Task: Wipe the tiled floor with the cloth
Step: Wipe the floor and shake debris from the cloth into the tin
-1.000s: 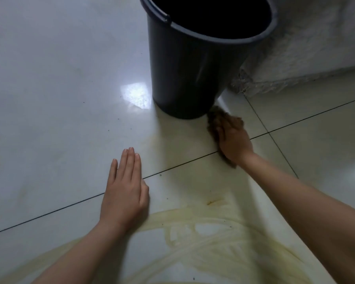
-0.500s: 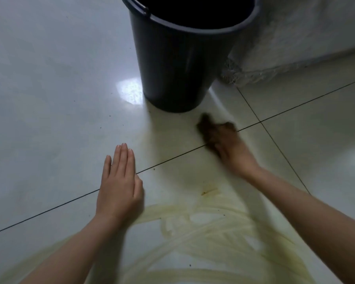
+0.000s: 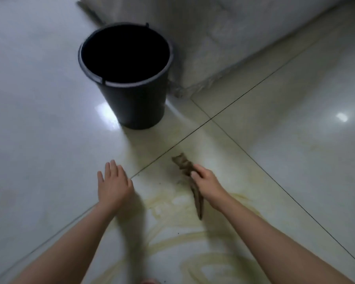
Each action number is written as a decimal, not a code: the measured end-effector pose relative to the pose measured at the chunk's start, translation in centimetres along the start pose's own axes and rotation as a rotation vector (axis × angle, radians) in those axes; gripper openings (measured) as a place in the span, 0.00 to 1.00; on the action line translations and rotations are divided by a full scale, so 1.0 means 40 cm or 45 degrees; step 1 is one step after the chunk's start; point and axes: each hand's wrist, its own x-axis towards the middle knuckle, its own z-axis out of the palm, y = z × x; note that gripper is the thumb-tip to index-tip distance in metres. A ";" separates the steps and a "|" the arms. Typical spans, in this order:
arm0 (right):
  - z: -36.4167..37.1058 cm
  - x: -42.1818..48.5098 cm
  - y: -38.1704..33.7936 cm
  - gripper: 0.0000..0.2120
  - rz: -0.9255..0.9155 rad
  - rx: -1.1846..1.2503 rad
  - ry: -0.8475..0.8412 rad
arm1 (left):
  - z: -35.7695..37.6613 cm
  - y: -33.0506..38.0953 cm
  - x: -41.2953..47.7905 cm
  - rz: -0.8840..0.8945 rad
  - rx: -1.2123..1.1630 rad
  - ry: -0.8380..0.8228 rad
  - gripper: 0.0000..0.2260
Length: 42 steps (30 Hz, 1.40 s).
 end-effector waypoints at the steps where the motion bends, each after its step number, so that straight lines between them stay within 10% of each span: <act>1: -0.035 -0.029 -0.024 0.14 0.076 0.319 0.030 | -0.029 0.024 -0.008 0.028 0.005 0.000 0.25; 6: -0.206 -0.194 -0.087 0.23 0.232 1.269 0.089 | -0.113 0.254 -0.091 0.492 -0.364 0.082 0.21; 13: -0.387 -0.262 -0.020 0.19 0.210 1.184 0.384 | -0.163 0.602 -0.184 0.829 -1.396 -0.716 0.15; 18: -0.444 -0.283 0.100 0.19 0.242 1.161 0.547 | -0.081 0.728 -0.189 0.914 -1.255 -0.904 0.25; 24: -0.482 -0.358 0.254 0.20 0.409 0.081 0.956 | 0.009 0.831 -0.213 0.690 -1.201 -1.077 0.10; 28: -0.527 -0.441 0.362 0.12 0.343 0.187 1.134 | 0.043 0.867 -0.254 0.624 -1.200 -1.122 0.08; 36: -0.562 -0.579 0.380 0.13 0.168 -0.896 1.137 | 0.085 0.877 -0.360 1.123 -0.652 -0.996 0.04; 42: -0.545 -0.655 0.310 0.09 -0.184 0.084 0.936 | 0.058 0.884 -0.405 1.417 -0.254 -0.584 0.23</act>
